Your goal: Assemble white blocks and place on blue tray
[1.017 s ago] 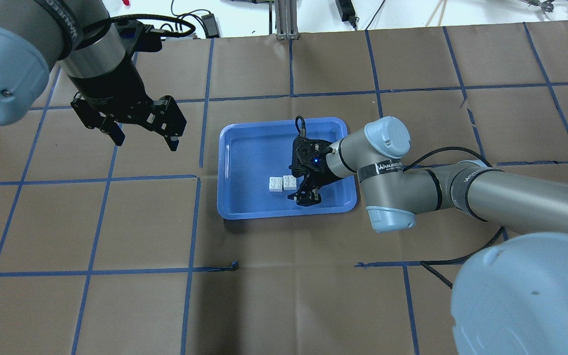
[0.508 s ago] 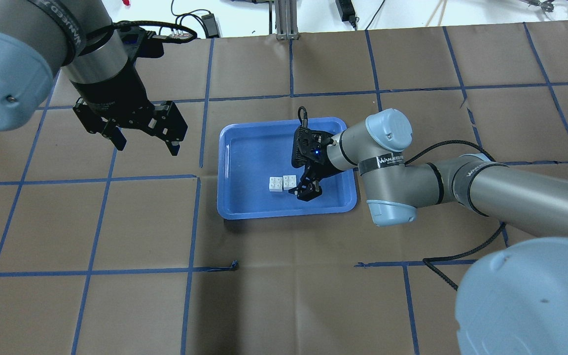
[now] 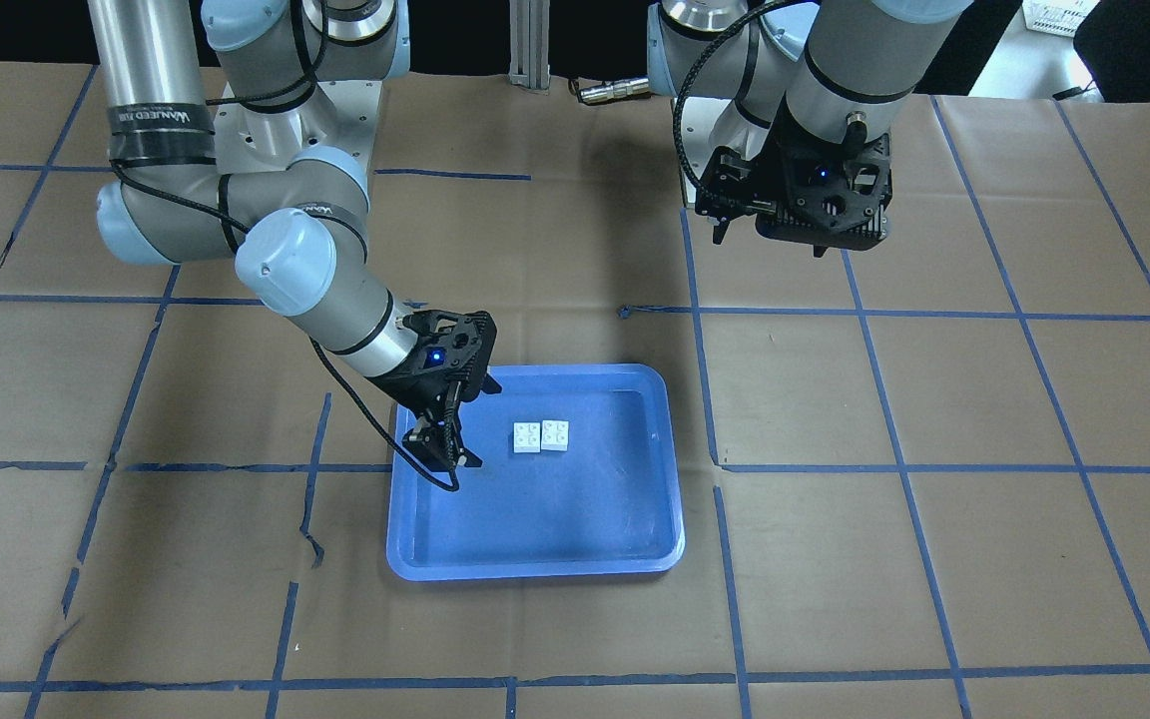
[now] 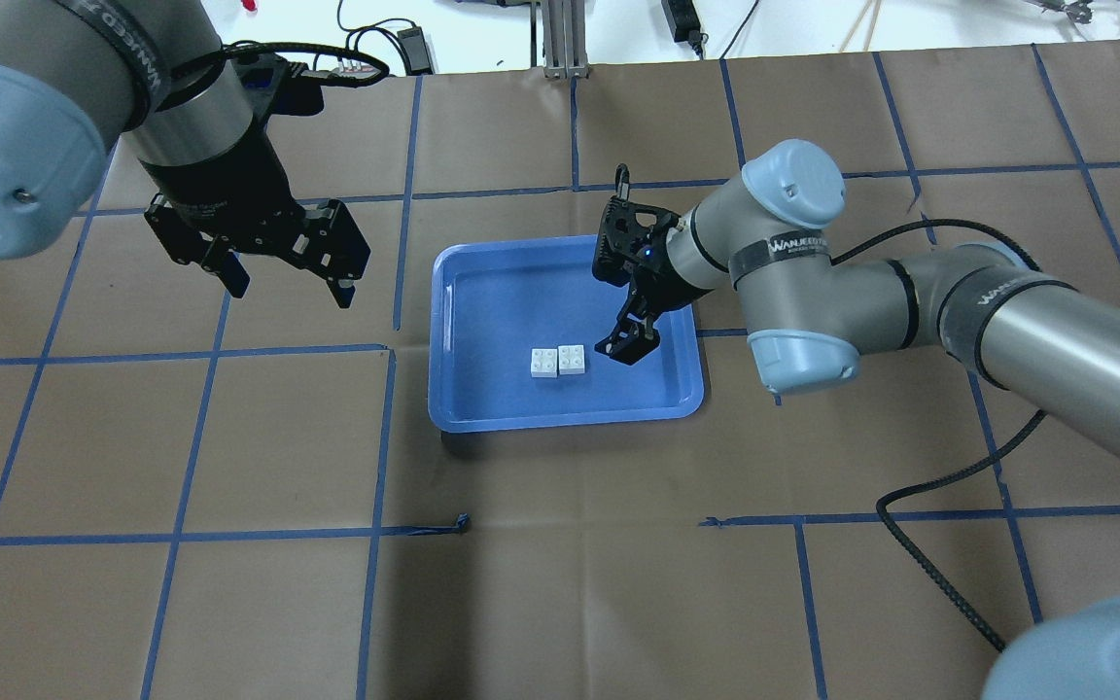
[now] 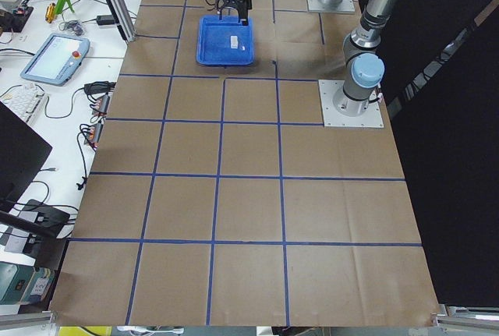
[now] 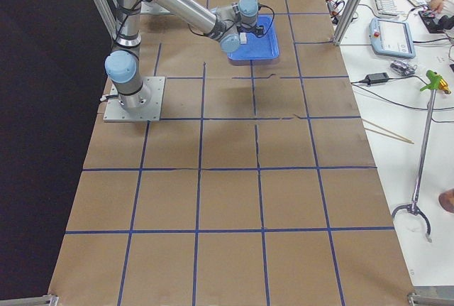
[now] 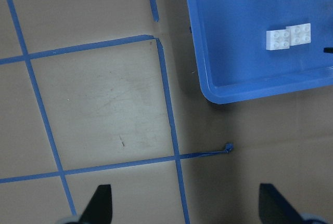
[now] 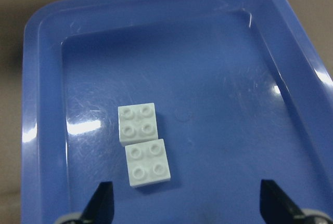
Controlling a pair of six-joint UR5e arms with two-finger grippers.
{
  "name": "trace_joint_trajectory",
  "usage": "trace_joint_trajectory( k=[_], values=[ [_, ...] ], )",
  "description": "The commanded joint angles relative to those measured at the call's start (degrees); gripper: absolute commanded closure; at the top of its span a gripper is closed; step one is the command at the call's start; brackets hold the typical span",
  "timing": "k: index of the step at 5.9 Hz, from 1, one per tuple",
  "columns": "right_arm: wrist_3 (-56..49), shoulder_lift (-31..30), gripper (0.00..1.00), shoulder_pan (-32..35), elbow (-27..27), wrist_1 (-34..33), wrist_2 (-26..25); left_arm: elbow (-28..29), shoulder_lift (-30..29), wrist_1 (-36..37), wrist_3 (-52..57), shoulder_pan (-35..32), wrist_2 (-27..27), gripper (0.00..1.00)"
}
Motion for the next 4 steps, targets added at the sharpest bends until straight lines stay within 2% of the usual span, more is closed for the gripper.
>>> trace_joint_trajectory(
  k=[1,4],
  values=[
    [9.40,-4.85,0.00,-1.52,-8.17,17.82,-10.07,-0.05,0.00,0.00,0.00,0.00,0.05,0.01],
    [38.03,-9.94,0.00,-3.72,-16.80,32.70,-21.85,-0.05,0.00,-0.09,0.00,0.00,0.05,0.01]
  ],
)
